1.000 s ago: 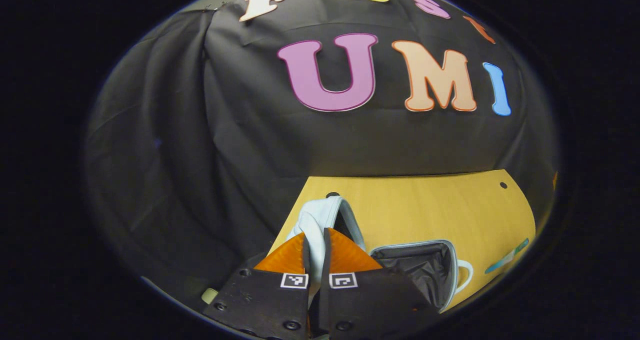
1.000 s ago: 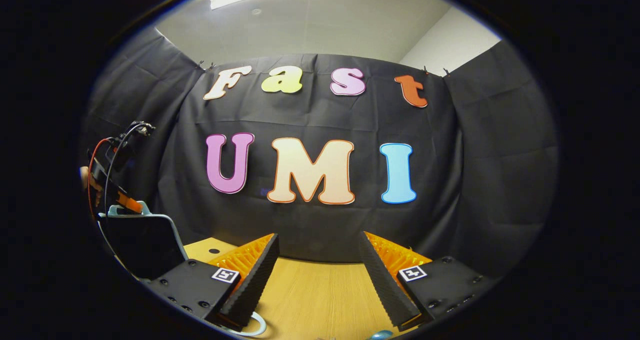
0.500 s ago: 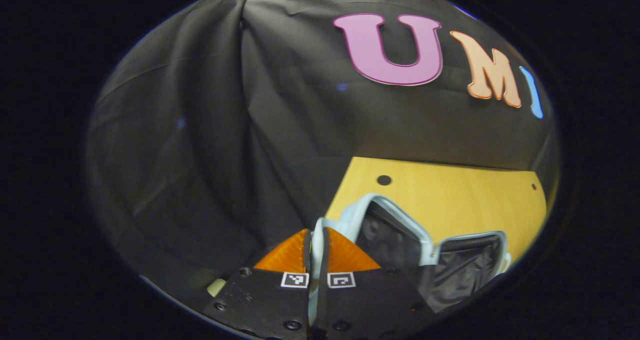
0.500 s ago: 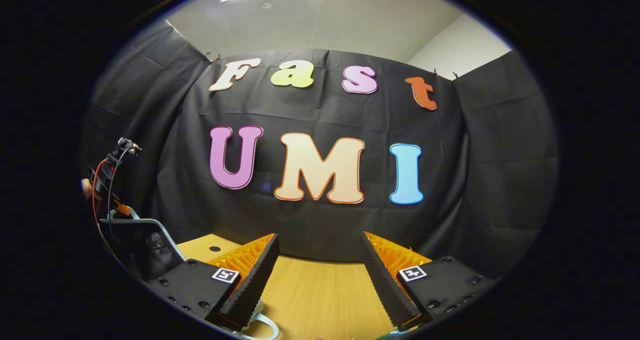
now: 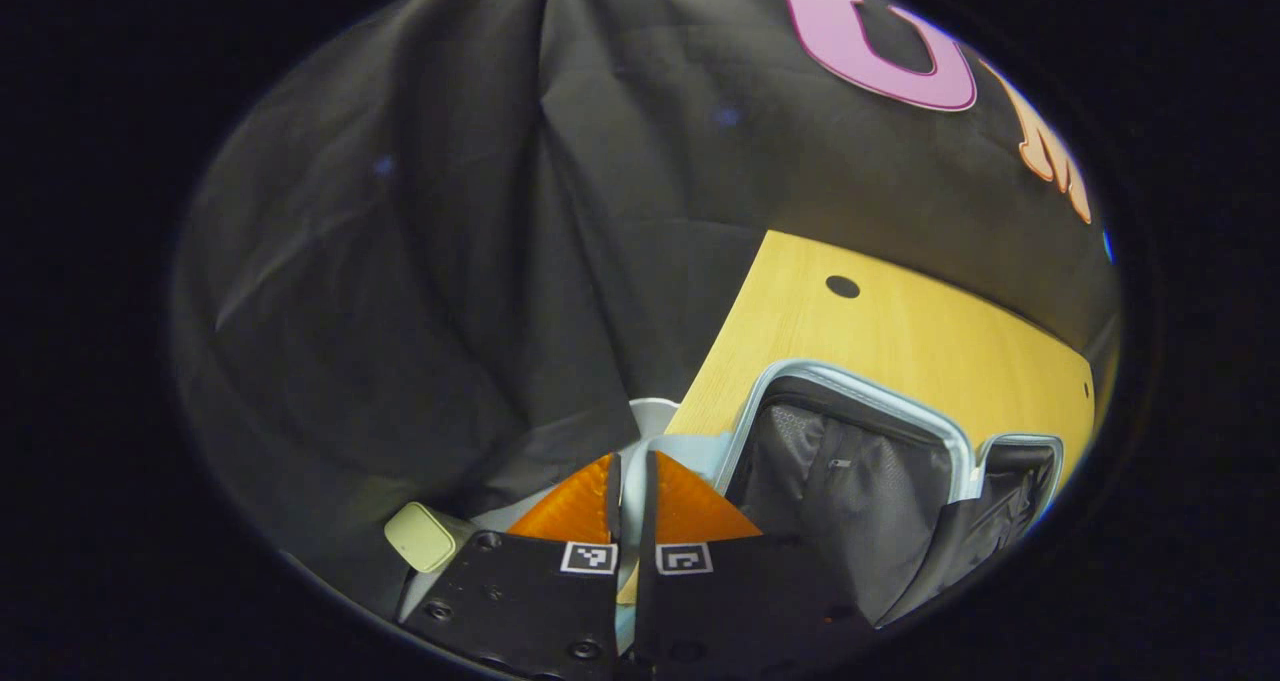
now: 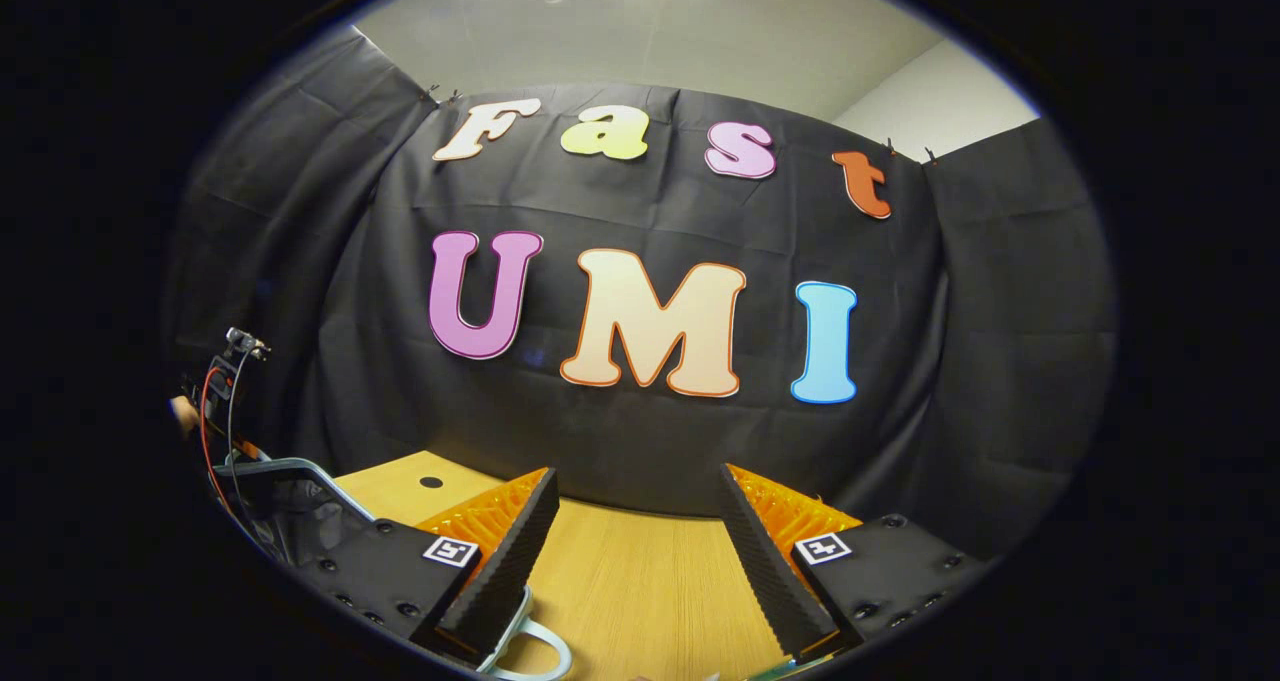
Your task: First open the suitcase, pack the skin care products into it, and then close the suitcase.
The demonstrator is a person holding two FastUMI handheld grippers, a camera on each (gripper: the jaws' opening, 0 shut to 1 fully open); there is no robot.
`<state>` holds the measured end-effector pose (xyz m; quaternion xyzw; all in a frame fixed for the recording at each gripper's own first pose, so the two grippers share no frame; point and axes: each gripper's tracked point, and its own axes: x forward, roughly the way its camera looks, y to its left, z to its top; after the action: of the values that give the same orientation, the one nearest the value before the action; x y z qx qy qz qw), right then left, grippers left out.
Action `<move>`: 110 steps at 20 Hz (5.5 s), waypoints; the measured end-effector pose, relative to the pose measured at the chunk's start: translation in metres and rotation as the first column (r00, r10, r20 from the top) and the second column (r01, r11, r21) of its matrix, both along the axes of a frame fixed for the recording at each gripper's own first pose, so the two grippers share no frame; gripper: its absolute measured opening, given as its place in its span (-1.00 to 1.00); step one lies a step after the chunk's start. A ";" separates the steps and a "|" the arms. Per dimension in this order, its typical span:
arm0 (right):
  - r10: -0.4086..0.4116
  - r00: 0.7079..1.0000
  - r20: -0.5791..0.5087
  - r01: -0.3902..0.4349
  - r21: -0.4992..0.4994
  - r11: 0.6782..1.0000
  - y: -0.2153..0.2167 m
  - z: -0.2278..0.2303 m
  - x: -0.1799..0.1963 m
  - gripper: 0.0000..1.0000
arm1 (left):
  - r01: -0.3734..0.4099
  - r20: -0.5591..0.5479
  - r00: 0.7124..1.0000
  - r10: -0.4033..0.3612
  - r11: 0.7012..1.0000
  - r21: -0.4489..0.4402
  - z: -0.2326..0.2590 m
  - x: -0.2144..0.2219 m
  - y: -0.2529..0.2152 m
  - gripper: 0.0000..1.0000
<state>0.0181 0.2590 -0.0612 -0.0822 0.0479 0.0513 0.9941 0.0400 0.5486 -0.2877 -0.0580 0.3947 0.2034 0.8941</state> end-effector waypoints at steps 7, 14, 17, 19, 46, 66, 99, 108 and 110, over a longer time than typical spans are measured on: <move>-0.003 1.000 0.011 0.002 0.007 1.000 -0.025 0.004 -0.001 0.97 | -0.117 0.307 0.948 0.080 0.988 0.104 0.085 0.035 -0.035 1.00; 0.011 1.000 0.024 -0.013 0.055 0.998 -0.072 0.014 -0.003 1.00 | -0.075 0.485 0.874 -0.012 0.984 0.161 0.180 0.044 -0.111 0.87; 0.005 1.000 0.030 -0.007 0.067 0.998 -0.099 0.017 -0.004 1.00 | -0.018 0.531 0.845 -0.063 0.989 0.147 0.209 0.046 -0.170 0.87; -0.005 0.999 0.032 0.003 0.070 0.998 -0.118 0.018 -0.004 1.00 | 0.038 0.552 0.825 -0.120 0.987 0.157 0.225 0.049 -0.213 0.89; -0.058 0.998 -0.026 0.060 0.068 0.996 -0.286 -0.004 -0.042 1.00 | 0.607 0.449 0.724 -0.524 0.793 -0.054 0.155 -0.004 -0.638 0.90; 0.040 0.988 -0.148 -0.032 0.055 0.998 -0.276 -0.063 -0.061 0.97 | 0.691 0.226 0.723 -0.653 0.676 -0.257 0.000 -0.036 -0.723 -0.55; 0.316 0.777 -0.544 -0.184 0.283 0.941 -0.173 -0.236 -0.098 -0.07 | 0.408 -0.037 0.908 -0.417 0.902 -0.141 0.084 -0.070 -0.477 -0.65; 0.410 0.747 -0.524 -0.191 0.420 0.887 -0.080 -0.158 -0.103 -0.08 | 0.375 -0.221 0.879 -0.423 0.898 -0.230 0.012 -0.058 -0.408 -0.64; 0.430 0.731 -0.530 -0.186 0.450 0.873 -0.057 -0.152 -0.105 -0.09 | 0.378 -0.238 0.868 -0.435 0.891 -0.249 0.000 -0.054 -0.403 -0.64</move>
<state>-0.0869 0.2022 -0.2130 0.1194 0.3439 0.2504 0.8971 -0.0141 0.1457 -0.2876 -0.0302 0.5414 -0.0237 0.8399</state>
